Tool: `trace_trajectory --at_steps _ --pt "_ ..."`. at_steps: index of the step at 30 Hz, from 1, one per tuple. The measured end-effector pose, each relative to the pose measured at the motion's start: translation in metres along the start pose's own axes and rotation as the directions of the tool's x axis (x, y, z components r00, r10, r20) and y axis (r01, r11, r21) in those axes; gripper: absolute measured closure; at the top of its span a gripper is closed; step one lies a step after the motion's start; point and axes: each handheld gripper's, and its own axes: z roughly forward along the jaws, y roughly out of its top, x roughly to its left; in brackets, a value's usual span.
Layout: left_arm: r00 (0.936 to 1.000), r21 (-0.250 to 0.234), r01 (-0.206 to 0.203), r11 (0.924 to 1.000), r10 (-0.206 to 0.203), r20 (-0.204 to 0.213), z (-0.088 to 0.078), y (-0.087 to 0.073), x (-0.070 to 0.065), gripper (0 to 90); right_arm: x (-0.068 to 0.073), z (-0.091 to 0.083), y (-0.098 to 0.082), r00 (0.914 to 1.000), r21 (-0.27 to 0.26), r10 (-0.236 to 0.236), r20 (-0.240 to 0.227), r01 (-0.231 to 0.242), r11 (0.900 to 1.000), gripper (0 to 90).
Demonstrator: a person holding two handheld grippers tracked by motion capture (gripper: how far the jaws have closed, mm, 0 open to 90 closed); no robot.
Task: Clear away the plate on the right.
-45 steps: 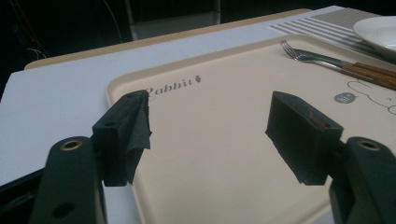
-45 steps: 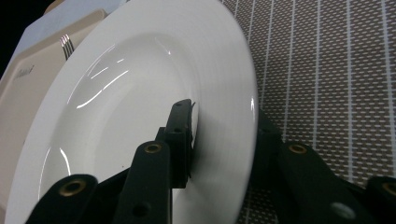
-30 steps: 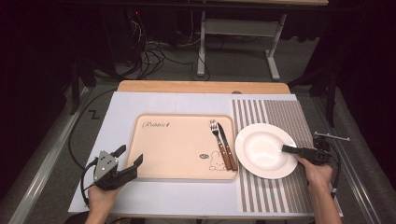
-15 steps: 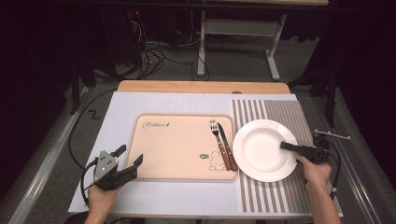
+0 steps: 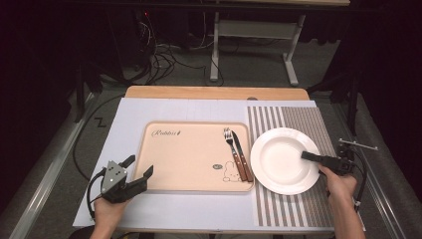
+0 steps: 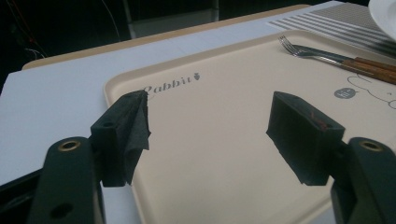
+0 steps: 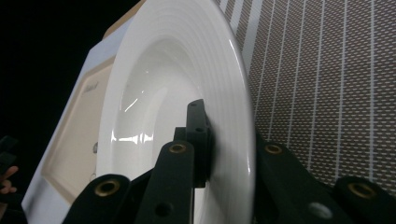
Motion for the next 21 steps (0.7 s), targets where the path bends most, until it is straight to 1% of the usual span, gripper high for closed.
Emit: trace_trajectory --at_steps 1,2,6,10,12,18,21 --pt "1.0 0.0 0.0 1.0 0.0 0.0 0.0 0.0 0.0 29.8 0.0 0.0 0.0 1.0 0.0 0.0 0.0 0.0 1.0 84.2" --pt "1.0 0.001 0.002 1.0 -0.002 0.0 0.0 0.0 0.0 29.7 -0.001 -0.004 0.0 0.9997 -0.009 0.008 -0.025 -0.008 1.0 84.2" --pt "1.0 -0.005 0.007 1.0 -0.007 -0.001 -0.001 -0.001 0.0 29.7 0.002 -0.008 0.0 0.9992 -0.025 0.007 -0.038 -0.008 1.0 84.2" --pt "1.0 -0.006 0.006 1.0 -0.006 -0.003 -0.002 0.0 0.0 29.6 0.005 -0.007 0.0 0.9989 -0.025 0.003 -0.046 -0.005 1.0 84.2" --pt "1.0 -0.008 0.004 1.0 -0.004 -0.001 -0.002 0.0 0.001 29.6 0.01 -0.006 0.003 0.9983 -0.024 -0.003 -0.059 0.002 1.0 84.2" --pt "1.0 -0.006 0.007 1.0 -0.007 0.001 -0.002 0.0 0.001 29.6 0.027 -0.004 0.01 0.9973 -0.016 -0.034 -0.065 0.033 0.999 84.1" --pt "1.0 -0.005 0.007 1.0 -0.007 0.002 -0.003 0.0 0.0 29.6 0.033 -0.002 0.011 0.9963 -0.009 -0.041 -0.076 0.041 0.999 84.2"
